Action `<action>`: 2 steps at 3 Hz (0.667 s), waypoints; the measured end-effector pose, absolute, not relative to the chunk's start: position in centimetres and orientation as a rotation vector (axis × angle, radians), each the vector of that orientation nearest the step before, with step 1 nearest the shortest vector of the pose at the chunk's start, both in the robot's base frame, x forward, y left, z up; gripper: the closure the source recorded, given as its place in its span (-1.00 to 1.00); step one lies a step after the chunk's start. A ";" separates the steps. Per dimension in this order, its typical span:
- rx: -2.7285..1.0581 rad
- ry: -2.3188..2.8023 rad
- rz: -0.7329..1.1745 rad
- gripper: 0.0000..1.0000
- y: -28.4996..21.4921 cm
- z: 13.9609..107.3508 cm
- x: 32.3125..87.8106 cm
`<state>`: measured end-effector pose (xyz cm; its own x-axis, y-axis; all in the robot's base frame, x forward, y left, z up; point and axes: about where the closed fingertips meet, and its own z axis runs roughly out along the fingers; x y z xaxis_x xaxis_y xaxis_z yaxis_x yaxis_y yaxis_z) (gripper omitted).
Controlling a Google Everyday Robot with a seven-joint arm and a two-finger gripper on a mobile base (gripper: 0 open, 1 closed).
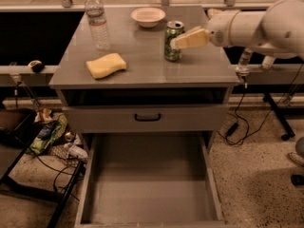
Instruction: Pick green can from middle drawer and place on counter
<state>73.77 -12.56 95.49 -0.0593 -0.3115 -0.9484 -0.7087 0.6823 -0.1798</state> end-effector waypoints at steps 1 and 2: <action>-0.918 1.606 0.333 -1.00 -15.0 100.0 66.7; -0.953 1.547 0.255 -1.00 -16.0 103.3 59.8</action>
Offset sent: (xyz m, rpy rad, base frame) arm -0.2328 -0.0604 0.1101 -0.1745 -0.2322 -0.0185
